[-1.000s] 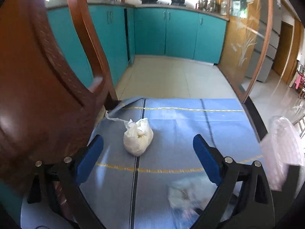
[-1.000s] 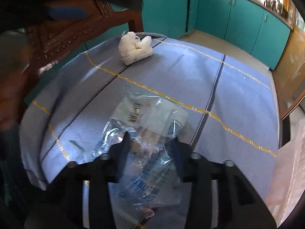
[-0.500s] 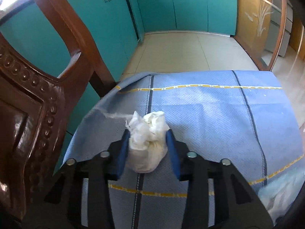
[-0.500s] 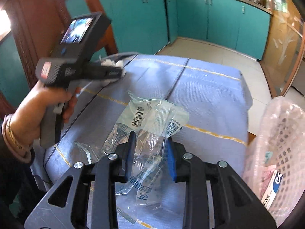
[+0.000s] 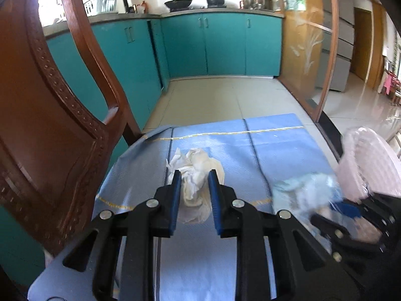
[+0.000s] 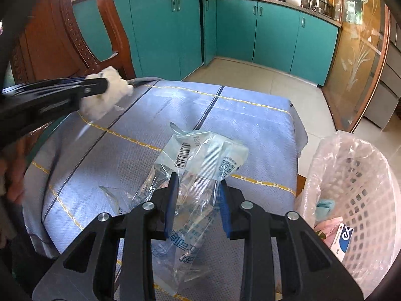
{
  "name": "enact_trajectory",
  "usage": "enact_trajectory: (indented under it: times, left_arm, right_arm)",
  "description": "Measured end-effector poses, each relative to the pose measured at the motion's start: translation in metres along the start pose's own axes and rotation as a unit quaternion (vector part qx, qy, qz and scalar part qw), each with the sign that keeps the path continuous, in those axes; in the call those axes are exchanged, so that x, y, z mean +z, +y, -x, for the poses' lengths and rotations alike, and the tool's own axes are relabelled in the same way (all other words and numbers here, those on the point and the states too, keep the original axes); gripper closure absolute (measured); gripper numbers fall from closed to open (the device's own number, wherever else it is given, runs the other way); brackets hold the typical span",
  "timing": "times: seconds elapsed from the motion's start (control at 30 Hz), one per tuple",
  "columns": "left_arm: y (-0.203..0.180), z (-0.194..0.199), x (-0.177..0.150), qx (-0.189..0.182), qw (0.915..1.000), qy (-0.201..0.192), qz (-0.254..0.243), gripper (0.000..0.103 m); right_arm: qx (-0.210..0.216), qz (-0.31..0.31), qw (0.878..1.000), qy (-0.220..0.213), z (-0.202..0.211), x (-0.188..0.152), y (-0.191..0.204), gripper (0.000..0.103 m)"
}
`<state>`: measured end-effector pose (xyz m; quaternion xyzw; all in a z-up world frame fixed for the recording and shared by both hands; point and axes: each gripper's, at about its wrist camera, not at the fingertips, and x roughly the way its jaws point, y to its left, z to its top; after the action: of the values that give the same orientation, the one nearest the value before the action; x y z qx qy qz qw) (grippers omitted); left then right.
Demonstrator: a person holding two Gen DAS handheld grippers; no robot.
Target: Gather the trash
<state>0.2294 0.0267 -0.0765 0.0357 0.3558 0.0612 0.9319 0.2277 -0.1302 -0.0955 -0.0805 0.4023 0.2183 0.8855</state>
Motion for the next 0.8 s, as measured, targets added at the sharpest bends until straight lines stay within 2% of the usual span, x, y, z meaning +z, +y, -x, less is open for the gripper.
enact_trajectory:
  times: [0.2,0.3,0.4,0.47,0.53,0.6,0.67,0.73,0.8]
  left_arm:
    - [-0.009,0.021,-0.024,-0.030,0.9995,0.007,0.000,0.080]
    - [-0.013,0.019,-0.037,-0.056,0.9979,0.032,0.002,0.080]
    - [-0.014,0.009,-0.051,-0.061,0.9964,0.059,0.000,0.071]
    - [-0.006,0.005,-0.058,-0.066,0.9951,0.071,0.016,0.061]
    - [0.003,0.006,-0.062,-0.061,0.9952,0.071,0.027,0.048]
    - [0.012,0.006,-0.062,-0.049,0.9958,0.070,0.033,0.045]
    - [0.020,0.004,-0.061,-0.044,0.9957,0.070,0.043,0.039]
    - [0.025,0.003,-0.062,-0.043,0.9949,0.073,0.054,0.032]
    - [0.023,0.000,-0.063,-0.055,0.9937,0.082,0.053,0.032]
  right_arm:
    - [-0.005,-0.001,1.000,-0.002,0.002,-0.001,-0.002,0.072]
    - [-0.007,-0.001,1.000,0.001,0.000,-0.001,-0.001,0.072]
    - [-0.005,0.000,1.000,0.007,-0.002,-0.001,-0.001,0.072]
    - [-0.007,0.002,1.000,0.015,-0.004,-0.002,0.000,0.072]
    - [-0.014,0.004,1.000,0.017,-0.005,-0.003,0.000,0.065]
    - [-0.023,0.001,1.000,0.015,-0.006,-0.002,-0.001,0.058]
    - [-0.031,-0.005,0.999,0.010,-0.005,-0.001,-0.003,0.044]
    - [-0.034,-0.008,0.999,0.002,-0.002,-0.001,-0.004,0.038]
    - [-0.027,-0.003,1.000,0.002,-0.001,0.000,-0.001,0.038]
